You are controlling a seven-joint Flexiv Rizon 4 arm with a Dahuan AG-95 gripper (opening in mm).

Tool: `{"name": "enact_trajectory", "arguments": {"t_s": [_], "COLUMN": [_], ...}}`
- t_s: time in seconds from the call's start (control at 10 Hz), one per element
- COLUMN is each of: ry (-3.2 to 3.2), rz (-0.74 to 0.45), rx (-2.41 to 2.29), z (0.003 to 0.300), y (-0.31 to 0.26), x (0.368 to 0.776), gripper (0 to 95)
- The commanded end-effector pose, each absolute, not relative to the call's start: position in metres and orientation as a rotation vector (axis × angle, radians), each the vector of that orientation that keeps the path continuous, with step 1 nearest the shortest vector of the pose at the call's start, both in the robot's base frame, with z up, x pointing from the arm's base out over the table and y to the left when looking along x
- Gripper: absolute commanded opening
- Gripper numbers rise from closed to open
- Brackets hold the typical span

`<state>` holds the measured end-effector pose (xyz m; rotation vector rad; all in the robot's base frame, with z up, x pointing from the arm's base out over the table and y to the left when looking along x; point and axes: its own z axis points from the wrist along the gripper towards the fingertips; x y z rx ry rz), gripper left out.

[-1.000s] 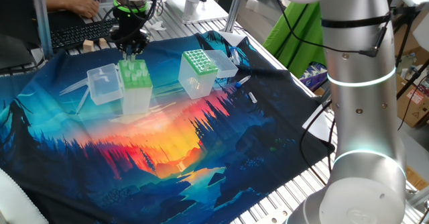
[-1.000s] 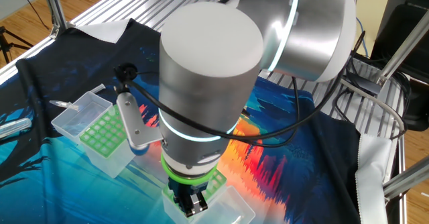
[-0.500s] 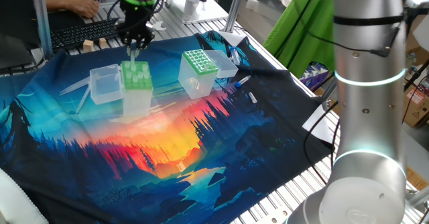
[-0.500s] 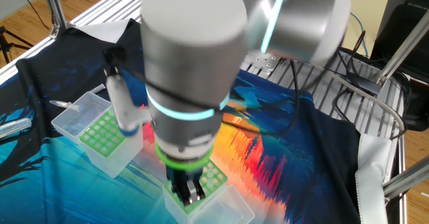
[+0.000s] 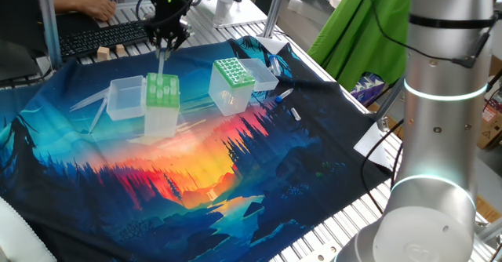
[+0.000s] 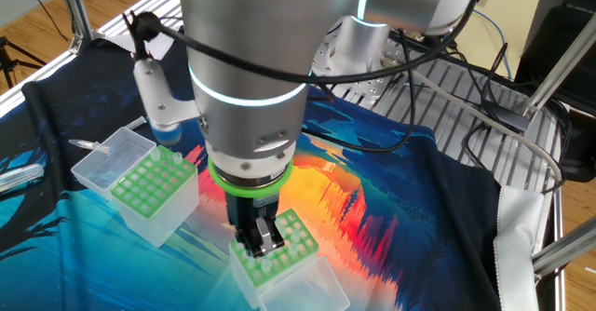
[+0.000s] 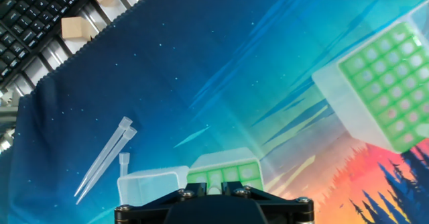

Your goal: Transfer all large pipette tips from one holder to another

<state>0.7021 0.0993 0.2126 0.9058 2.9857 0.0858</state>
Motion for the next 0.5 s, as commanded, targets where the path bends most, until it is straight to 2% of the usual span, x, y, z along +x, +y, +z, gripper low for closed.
{"name": "enact_trajectory", "arguments": {"t_s": [0.1, 0.5], "ry": [2.993, 2.999], "rz": [0.097, 0.103], "rx": [0.883, 0.868], "z": [0.219, 0.233], "y": [0.095, 0.085], "x": [0.704, 0.7], "gripper": [0.0, 0.0]}}
